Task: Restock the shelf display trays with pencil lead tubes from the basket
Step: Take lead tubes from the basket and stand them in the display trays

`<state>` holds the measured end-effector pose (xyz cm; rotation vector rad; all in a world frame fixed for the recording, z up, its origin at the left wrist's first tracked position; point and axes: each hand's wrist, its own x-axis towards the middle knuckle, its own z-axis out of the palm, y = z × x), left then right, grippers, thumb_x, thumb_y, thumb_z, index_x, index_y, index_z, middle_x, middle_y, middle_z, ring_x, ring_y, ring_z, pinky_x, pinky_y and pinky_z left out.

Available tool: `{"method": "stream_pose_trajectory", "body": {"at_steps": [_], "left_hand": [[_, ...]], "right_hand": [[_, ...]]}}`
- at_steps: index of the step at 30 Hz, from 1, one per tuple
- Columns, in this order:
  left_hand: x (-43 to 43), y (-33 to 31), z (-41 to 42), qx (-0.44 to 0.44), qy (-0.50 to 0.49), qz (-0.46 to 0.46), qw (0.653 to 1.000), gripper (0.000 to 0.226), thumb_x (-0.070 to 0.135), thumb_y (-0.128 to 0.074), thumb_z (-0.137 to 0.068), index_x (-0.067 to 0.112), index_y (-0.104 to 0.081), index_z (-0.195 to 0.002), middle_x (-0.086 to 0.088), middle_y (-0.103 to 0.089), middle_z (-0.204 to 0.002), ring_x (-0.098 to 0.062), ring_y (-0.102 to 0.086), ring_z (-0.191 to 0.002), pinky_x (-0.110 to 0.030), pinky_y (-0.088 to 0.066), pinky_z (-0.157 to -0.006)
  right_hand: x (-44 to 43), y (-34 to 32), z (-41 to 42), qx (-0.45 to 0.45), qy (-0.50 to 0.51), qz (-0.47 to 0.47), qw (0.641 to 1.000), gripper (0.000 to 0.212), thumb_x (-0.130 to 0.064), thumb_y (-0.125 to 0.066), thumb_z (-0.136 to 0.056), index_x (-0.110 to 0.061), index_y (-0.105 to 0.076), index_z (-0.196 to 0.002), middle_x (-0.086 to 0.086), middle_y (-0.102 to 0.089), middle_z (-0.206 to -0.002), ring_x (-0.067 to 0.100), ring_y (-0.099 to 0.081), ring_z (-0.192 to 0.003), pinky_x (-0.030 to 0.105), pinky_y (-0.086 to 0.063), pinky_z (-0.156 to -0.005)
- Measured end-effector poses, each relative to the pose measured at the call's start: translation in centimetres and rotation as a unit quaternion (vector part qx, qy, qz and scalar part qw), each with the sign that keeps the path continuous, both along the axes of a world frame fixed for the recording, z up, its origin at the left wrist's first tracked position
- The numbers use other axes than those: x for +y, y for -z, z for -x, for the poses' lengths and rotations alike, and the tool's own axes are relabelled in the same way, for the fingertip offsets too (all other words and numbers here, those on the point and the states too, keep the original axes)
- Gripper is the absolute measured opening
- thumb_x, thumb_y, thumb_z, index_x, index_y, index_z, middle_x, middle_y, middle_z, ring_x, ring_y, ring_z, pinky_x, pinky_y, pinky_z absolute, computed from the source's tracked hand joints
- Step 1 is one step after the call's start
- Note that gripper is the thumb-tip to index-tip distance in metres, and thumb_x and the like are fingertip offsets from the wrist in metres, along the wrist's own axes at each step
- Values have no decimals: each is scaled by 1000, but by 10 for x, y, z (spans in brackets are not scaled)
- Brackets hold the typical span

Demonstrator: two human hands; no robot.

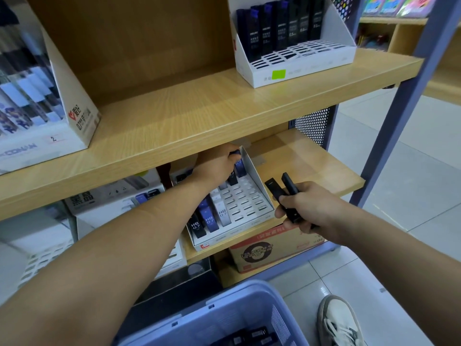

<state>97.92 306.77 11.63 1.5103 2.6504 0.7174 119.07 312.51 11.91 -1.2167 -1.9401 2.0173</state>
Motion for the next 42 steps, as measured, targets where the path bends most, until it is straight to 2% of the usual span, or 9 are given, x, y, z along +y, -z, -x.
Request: {"method": "stream_pose_trajectory", "body": {"at_steps": [11, 19, 22, 24, 26, 30, 34, 39, 42], "left_hand": [[13, 5, 7, -57, -61, -47, 995, 17, 24, -55, -95, 16, -68, -104, -3, -69, -103, -20, -63, -94, -31, -49, -85], [6, 2, 1, 101, -17, 52, 993, 35, 27, -40, -101, 9, -64, -85, -11, -65, -96, -29, -61, -87, -41, -51, -78], [-2, -6, -15, 122, -24, 65, 990, 32, 25, -36, -101, 13, -63, -115, -10, -60, -118, -30, -56, -105, -39, -48, -89], [-10, -11, -30, 43, -8, 46, 998, 39, 17, -40, -99, 27, -49, -136, -3, -51, -135, -27, -55, -110, -31, -47, -89], [-24, -20, -50, -83, 50, 21, 995, 55, 6, -46, -92, 38, -47, -136, 4, -52, -133, -15, -60, -91, -22, -49, -74], [-48, -33, -72, -23, 181, 89, 979, 42, 8, -59, -86, 32, -64, -120, 8, -66, -118, -10, -58, -110, -29, -46, -96], [-65, -37, -80, -27, 85, 54, 995, 24, 25, -63, -91, 30, -68, -113, 9, -72, -93, -8, -65, -86, -33, -53, -83], [-74, -36, -99, -319, 2, -87, 944, 22, 13, -61, -92, 11, -67, -113, -2, -70, -91, -18, -69, -82, -26, -58, -65], [-78, -35, -103, -372, -16, -123, 920, 17, 15, -57, -95, 12, -69, -105, -6, -71, -85, -15, -68, -72, -21, -55, -60]], "right_hand": [[1, 0, 2, 28, 1, 30, 999, 15, -12, -48, -102, -10, -49, -117, 5, -68, -71, 13, -58, -46, 17, -25, -33], [1, -1, 1, 37, -6, 45, 998, 11, -13, -50, -102, -10, -51, -112, 5, -69, -70, 14, -57, -46, 17, -25, -33], [0, -2, 2, 47, -12, 49, 998, 10, -16, -55, -100, -9, -54, -107, 4, -69, -72, 12, -58, -48, 17, -24, -35], [-1, -2, 3, 50, -11, 49, 998, 14, -18, -58, -98, -8, -56, -107, 5, -68, -74, 11, -58, -48, 17, -22, -36], [-2, -3, 4, 54, -11, 49, 997, 16, -19, -60, -97, -7, -58, -108, 4, -68, -73, 10, -58, -47, 17, -21, -36], [-5, -7, 4, 66, -14, 71, 995, 10, -18, -68, -91, -12, -63, -97, 5, -69, -70, 9, -55, -45, 14, -21, -33], [-3, -16, 1, 139, 26, 141, 980, 6, -9, -71, -84, -9, -65, -86, 5, -68, -71, 5, -45, -45, 11, -21, -32], [-8, -21, 3, 189, 56, 161, 967, 16, -7, -68, -87, -19, -60, -78, 0, -61, -68, 5, -44, -49, 12, -21, -34], [-11, -22, 4, 191, 64, 170, 965, 13, -12, -67, -89, -21, -62, -82, -3, -61, -71, 5, -44, -52, 12, -20, -35]]}}
